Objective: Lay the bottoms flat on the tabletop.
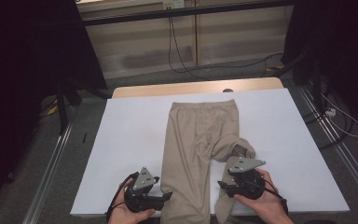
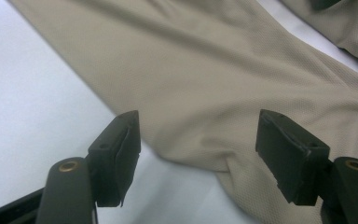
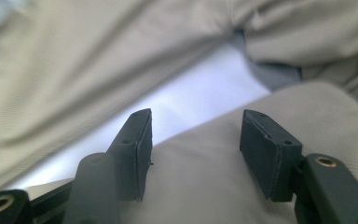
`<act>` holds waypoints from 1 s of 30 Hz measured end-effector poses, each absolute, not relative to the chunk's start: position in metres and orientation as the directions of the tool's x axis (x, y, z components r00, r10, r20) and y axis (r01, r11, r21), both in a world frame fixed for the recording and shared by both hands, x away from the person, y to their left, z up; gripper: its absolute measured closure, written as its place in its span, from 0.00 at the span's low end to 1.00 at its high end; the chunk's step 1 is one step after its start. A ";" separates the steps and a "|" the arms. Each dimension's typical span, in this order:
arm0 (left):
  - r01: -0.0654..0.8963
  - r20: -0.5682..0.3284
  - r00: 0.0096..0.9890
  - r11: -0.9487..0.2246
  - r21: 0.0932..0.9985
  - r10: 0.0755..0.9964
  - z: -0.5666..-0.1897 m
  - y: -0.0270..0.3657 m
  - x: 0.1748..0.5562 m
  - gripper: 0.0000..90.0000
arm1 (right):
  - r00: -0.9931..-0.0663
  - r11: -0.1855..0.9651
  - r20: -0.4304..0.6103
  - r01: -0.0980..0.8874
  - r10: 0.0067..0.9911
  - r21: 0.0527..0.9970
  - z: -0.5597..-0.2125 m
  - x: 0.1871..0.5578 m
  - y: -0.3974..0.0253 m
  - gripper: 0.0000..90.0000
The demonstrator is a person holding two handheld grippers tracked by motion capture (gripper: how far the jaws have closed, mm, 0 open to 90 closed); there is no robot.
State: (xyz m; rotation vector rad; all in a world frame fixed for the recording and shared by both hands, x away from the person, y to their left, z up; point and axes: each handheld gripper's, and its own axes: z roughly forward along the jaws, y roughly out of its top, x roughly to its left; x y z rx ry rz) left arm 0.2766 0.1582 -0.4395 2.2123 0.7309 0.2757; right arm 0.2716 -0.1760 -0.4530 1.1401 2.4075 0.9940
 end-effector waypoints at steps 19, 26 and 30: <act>0.418 -0.035 0.809 -0.533 0.735 0.587 -0.440 0.158 0.277 0.34 | -0.720 0.490 0.112 0.569 0.685 0.660 -0.452 0.184 -0.186 1.00; 0.421 -0.036 0.810 -0.538 0.730 0.585 -0.441 0.157 0.278 0.34 | -0.725 0.469 0.133 0.562 0.676 0.681 -0.449 0.171 -0.187 0.73; 0.420 -0.034 0.811 -0.540 0.729 0.584 -0.441 0.156 0.278 0.34 | -0.664 0.388 0.112 0.556 0.739 0.735 -0.438 0.189 -0.200 0.60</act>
